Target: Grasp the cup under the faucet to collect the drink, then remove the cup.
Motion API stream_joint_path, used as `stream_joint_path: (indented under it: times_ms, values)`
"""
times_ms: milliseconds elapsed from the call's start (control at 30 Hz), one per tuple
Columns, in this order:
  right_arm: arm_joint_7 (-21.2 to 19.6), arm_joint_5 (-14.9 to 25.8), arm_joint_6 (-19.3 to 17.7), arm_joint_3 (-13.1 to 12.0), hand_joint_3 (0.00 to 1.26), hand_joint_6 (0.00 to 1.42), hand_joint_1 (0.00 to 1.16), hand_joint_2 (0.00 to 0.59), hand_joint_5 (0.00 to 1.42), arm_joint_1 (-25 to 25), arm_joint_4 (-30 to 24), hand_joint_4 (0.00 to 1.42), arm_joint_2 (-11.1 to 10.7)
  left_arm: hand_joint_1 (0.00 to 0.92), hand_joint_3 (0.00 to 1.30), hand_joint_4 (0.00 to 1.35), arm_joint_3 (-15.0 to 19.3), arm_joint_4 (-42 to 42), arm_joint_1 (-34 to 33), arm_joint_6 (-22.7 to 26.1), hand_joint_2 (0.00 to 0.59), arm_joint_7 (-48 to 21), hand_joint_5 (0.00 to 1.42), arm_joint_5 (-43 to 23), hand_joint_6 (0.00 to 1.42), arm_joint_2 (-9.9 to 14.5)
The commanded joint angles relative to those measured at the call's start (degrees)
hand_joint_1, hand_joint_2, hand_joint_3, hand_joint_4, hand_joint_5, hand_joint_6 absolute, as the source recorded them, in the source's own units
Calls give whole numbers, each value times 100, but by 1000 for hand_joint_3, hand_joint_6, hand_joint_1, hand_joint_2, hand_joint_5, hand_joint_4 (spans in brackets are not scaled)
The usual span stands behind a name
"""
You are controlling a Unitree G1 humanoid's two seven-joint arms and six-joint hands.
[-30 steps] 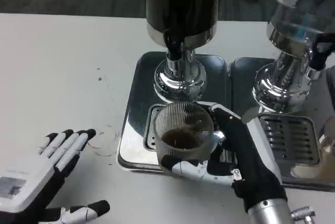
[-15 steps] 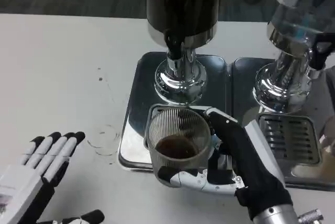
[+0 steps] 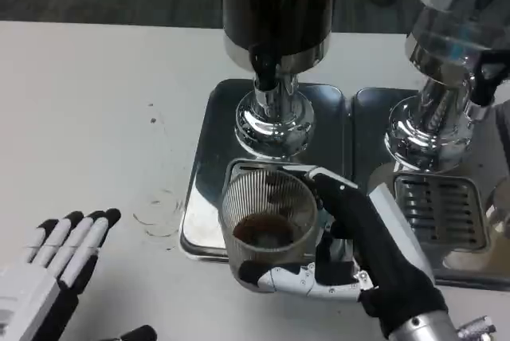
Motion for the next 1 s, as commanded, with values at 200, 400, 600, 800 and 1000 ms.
stream_joint_path:
  times_ms: [200, 400, 600, 800, 1000]
  values:
    - [182, 126, -61, 36, 505, 1198, 1031, 167, 889, -147, -251, 678, -16, 0, 0, 0, -26, -146, 109, 81, 143, -75, 0, 16, 0, -85]
    - [160, 80, -81, 38, 505, 1198, 1027, 164, 889, -139, -261, 678, -11, 0, 0, 0, -20, -175, 115, 135, 144, -106, 0, -22, 0, -112]
    - [183, 73, -84, 57, 505, 1198, 1025, 160, 889, -178, -246, 678, -18, 0, 0, 0, -36, -153, 32, 100, 144, -177, 0, -36, 0, -98]
    - [150, 50, -113, 56, 505, 1198, 1024, 159, 889, -177, -248, 678, -22, 0, 0, 0, -25, -134, 10, 80, 146, -195, 0, -68, 0, -102]
    - [126, 54, -129, 33, 507, 1198, 1024, 159, 889, -188, -223, 681, -18, 0, 0, 0, -44, -106, -58, 45, 146, -203, 0, -59, 0, -83]
